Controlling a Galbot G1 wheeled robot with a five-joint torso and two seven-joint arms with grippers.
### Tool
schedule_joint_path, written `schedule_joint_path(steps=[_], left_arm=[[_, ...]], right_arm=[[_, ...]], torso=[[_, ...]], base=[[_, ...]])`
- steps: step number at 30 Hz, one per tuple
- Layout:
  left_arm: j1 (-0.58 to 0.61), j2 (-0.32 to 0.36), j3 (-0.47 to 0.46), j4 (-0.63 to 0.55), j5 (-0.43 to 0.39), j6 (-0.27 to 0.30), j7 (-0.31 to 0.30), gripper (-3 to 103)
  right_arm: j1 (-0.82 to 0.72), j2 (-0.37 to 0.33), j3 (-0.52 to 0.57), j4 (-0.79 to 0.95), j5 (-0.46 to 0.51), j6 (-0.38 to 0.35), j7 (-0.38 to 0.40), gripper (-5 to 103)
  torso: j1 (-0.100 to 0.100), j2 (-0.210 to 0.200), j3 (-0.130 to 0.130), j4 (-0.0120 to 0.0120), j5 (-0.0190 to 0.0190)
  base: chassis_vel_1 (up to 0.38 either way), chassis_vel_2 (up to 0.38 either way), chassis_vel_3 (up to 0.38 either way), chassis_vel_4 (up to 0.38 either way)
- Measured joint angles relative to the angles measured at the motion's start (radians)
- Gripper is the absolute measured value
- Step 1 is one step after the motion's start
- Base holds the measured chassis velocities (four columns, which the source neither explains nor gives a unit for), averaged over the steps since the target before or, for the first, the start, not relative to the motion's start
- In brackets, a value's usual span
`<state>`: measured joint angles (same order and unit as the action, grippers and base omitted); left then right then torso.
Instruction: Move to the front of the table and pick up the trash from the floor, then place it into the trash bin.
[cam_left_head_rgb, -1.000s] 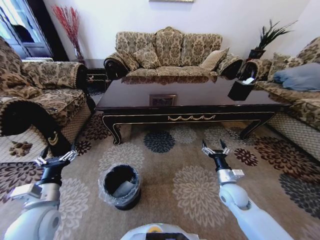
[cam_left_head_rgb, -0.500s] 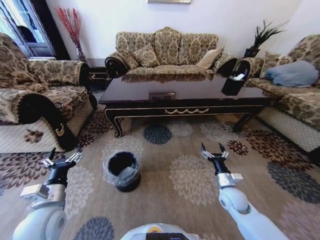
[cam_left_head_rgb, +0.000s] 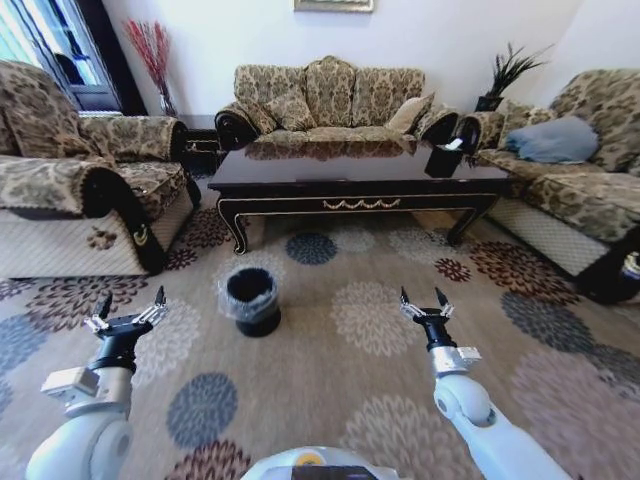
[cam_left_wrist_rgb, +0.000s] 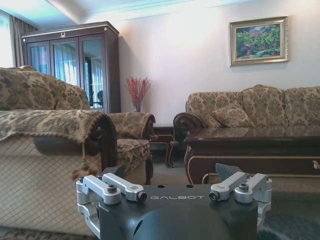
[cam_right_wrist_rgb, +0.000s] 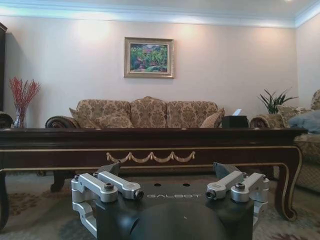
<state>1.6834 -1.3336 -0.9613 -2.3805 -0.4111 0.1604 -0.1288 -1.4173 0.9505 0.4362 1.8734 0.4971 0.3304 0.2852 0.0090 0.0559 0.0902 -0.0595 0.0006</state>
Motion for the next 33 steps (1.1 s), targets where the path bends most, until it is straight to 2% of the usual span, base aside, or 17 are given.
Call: schedule_joint_path(steps=[10, 23, 26, 29, 33], left_arm=[[0.001, -0.015, 0.016, -0.002, 0.016, 0.001, -0.002, 100], [0.013, -0.03, 0.027, -0.011, 0.037, -0.005, -0.003, 100], [0.018, -0.033, 0.029, -0.015, 0.042, -0.009, -0.003, 100], [0.02, -0.035, 0.031, -0.015, 0.047, -0.01, -0.003, 100], [0.022, -0.039, 0.038, -0.017, 0.055, -0.012, -0.004, 100]], right_arm=[[-0.004, -0.002, 0.004, 0.001, -0.001, 0.0, 0.0, 100], [-0.019, -0.002, 0.012, 0.009, -0.005, 0.003, -0.001, 100], [-0.023, -0.001, 0.017, 0.013, -0.006, 0.006, -0.001, 100], [-0.025, 0.001, 0.017, 0.013, -0.007, 0.006, -0.001, 100], [-0.025, 0.001, 0.018, 0.014, -0.008, 0.009, -0.001, 100]], torso=[[0.0, 0.0, 0.0, 0.0001, -0.0011], [0.0, 0.0, 0.0, 0.0, 0.0], [0.0, 0.0, 0.0, 0.0001, -0.0009], [0.0, 0.0, 0.0, 0.0, 0.0001], [0.0, 0.0, 0.0, 0.0003, -0.0013]], base=[[0.34, -0.354, -0.348, 0.343], [0.35, -0.352, -0.366, 0.356], [0.321, -0.349, -0.358, 0.33], [0.357, -0.358, -0.371, 0.352], [0.363, -0.346, -0.371, 0.358]])
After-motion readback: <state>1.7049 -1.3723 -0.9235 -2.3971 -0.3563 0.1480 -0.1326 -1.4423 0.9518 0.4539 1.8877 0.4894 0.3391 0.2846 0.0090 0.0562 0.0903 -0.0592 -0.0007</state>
